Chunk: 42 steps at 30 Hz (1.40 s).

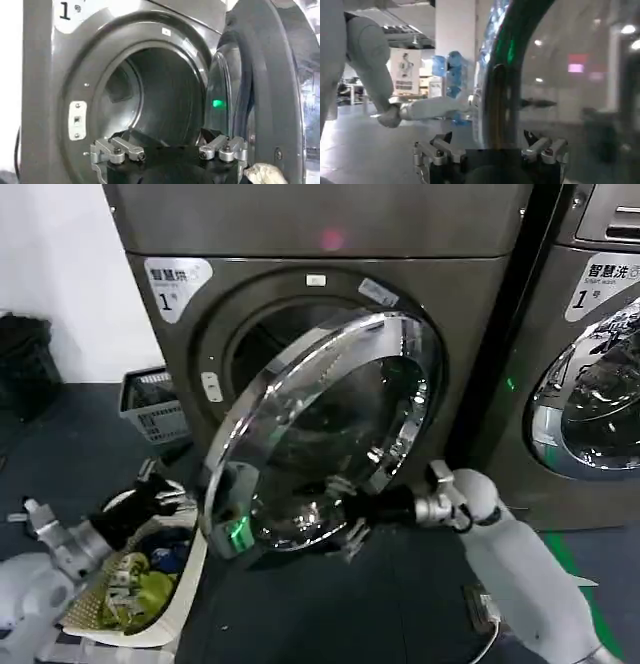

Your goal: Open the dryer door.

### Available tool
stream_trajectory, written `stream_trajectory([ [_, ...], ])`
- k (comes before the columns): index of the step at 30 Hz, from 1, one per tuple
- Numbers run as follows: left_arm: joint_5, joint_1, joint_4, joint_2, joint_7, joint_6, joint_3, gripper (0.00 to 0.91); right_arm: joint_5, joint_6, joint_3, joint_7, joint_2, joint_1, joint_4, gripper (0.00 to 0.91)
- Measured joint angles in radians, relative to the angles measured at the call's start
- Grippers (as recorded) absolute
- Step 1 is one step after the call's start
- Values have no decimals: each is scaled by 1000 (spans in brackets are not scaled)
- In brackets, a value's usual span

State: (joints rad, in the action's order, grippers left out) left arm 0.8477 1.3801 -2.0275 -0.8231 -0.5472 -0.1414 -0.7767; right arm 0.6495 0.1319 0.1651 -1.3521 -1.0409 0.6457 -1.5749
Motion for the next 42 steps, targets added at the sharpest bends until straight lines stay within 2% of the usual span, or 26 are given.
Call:
stream_trajectory([
  [8,-12,-36,21,0,-41,0,63,907,-36,1,213,-2,20,76,20,907],
  [13,-18,-60,26,4,-57,-11,111,907,-20,-2,373,3,48,149,-9,907],
  [16,-18,-81,30,14,-65,-11,139,907,-15,-44,465,30,52,194,-30,907],
  [26,-12,-148,18,46,-91,-7,249,907,9,-92,755,140,33,301,-79,907],
  [33,-11,-210,-2,58,-85,-8,361,907,59,-174,945,296,-9,439,-159,907],
  [34,-14,-221,-3,58,-84,-7,380,907,70,-192,967,328,-16,460,-171,907],
  [37,-15,-254,-8,58,-84,-6,435,907,108,-291,1036,501,-39,530,-209,907],
  [38,-15,-265,-8,58,-84,-6,451,907,109,-306,1057,552,-44,548,-216,907],
  [40,-20,-285,-9,53,-84,-4,486,907,108,-309,1102,657,-49,580,-231,907],
  [42,-20,-299,-13,46,-82,-4,517,907,107,-290,1150,750,-49,604,-245,907],
])
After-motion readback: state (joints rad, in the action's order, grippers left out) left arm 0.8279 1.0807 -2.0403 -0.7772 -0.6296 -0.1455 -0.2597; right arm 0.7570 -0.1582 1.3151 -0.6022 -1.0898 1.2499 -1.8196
